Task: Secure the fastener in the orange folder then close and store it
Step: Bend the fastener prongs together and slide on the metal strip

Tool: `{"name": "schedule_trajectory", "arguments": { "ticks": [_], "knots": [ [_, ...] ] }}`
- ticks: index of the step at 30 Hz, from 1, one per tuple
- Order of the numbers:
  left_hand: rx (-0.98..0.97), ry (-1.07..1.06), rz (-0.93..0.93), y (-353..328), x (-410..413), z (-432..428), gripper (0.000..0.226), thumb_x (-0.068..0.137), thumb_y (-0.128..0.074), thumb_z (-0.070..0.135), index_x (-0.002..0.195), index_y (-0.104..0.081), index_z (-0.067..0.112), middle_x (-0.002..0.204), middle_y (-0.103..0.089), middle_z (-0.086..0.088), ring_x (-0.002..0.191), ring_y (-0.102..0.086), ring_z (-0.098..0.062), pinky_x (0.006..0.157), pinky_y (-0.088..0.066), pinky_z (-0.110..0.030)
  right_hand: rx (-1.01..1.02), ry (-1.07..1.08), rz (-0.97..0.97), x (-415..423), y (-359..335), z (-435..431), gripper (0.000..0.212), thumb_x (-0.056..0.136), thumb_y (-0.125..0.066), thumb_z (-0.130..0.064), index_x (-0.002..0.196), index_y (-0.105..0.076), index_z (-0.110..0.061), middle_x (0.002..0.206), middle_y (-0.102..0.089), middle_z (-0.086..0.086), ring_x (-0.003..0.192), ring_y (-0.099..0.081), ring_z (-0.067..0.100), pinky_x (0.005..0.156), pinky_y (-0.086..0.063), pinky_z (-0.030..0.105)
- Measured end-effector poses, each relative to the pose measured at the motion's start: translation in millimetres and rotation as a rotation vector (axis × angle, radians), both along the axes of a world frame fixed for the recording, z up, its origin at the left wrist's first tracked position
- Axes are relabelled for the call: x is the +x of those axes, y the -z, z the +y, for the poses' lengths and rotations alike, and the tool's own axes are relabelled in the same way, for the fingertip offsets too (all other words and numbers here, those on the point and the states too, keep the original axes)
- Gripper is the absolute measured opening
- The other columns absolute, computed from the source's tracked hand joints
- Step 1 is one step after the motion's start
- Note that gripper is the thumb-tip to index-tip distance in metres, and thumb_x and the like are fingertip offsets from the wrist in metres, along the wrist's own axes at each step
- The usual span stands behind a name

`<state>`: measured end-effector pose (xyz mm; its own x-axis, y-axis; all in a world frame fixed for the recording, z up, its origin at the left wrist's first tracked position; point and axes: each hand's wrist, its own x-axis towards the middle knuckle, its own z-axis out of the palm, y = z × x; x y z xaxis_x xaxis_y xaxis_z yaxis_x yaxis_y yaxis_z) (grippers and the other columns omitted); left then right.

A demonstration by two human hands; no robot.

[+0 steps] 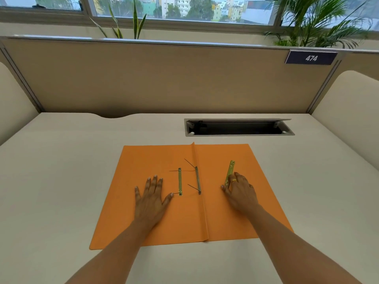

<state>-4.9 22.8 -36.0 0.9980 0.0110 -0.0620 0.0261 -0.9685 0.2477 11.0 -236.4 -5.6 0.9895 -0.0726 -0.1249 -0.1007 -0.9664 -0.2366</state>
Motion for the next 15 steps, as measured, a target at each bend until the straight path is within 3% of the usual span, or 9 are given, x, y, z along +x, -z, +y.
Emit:
{"name": "schedule_trajectory", "arguments": {
  "ticks": [9, 15],
  "knots": [
    [-0.018, -0.014, -0.055, 4, -3, 1, 0.096, 0.065, 0.01, 0.068, 0.148, -0.01, 0.024, 0.159, -0.006, 0.003, 0.147, -0.001, -0.015, 0.117, 0.003, -0.049, 0.079, 0.059, 0.01, 16, 1, 1, 0.042, 0.094, -0.045, -0.027, 0.131, -0.045, -0.007, 0.146, -0.039, 0.008, 0.133, -0.034, 0.028, 0.104, -0.039, 0.044],
    [-0.029, -0.016, -0.073, 4, -3, 1, 0.116, 0.055, 0.026, 0.081, 0.148, -0.013, 0.023, 0.159, -0.008, 0.003, 0.147, -0.002, -0.015, 0.117, 0.003, -0.049, 0.174, 0.057, -0.095, 2, 5, 1, 0.037, 0.098, -0.029, -0.01, 0.129, -0.048, -0.007, 0.142, -0.045, 0.009, 0.133, -0.031, 0.025, 0.101, -0.041, 0.043]
  ]
}}
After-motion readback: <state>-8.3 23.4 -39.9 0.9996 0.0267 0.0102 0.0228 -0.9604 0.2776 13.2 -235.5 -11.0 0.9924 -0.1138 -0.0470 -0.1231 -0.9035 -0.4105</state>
